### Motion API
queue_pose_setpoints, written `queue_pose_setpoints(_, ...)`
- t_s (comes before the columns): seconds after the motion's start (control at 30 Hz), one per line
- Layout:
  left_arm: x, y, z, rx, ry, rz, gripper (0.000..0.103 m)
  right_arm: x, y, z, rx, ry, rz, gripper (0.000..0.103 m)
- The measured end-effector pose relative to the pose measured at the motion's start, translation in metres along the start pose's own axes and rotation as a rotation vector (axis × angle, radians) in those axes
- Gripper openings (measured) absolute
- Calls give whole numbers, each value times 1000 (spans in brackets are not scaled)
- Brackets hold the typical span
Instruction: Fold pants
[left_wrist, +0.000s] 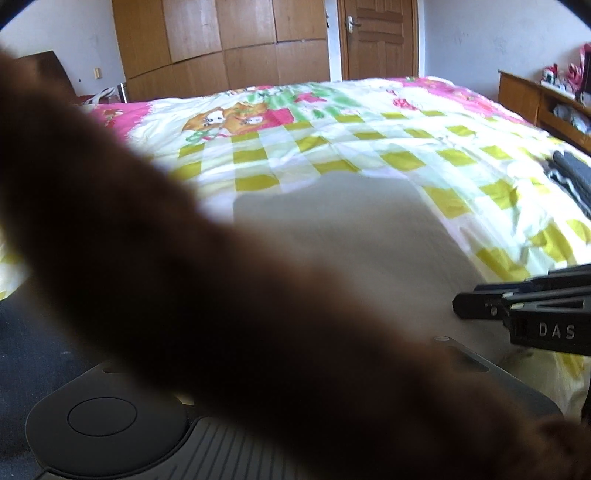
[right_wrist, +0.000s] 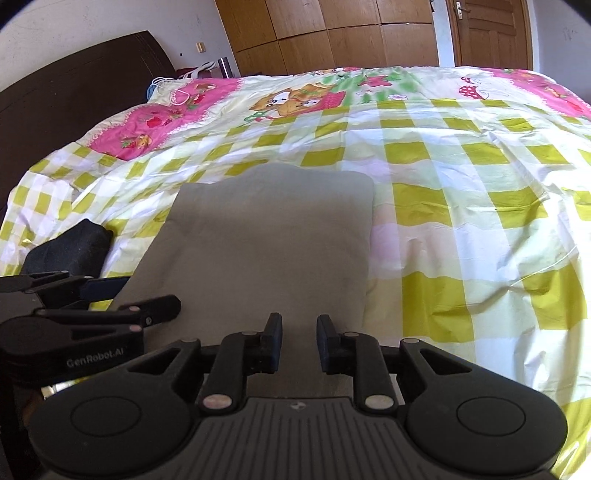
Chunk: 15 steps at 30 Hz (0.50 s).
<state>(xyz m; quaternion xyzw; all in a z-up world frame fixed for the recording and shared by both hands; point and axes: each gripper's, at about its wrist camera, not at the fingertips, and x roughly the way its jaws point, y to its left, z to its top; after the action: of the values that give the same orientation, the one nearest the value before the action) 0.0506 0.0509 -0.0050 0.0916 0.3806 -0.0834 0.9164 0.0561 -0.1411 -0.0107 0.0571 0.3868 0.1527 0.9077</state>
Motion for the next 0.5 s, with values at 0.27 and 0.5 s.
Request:
queue_pose_setpoints(0.27,9,-10,-7,60,68,31,57,-6,1,-7,-18,-5,-18,36)
queue_pose_setpoints(0.5,-7,-7,-6,43,44,28,58,-11,-2,-9,-10,-21,-31,36)
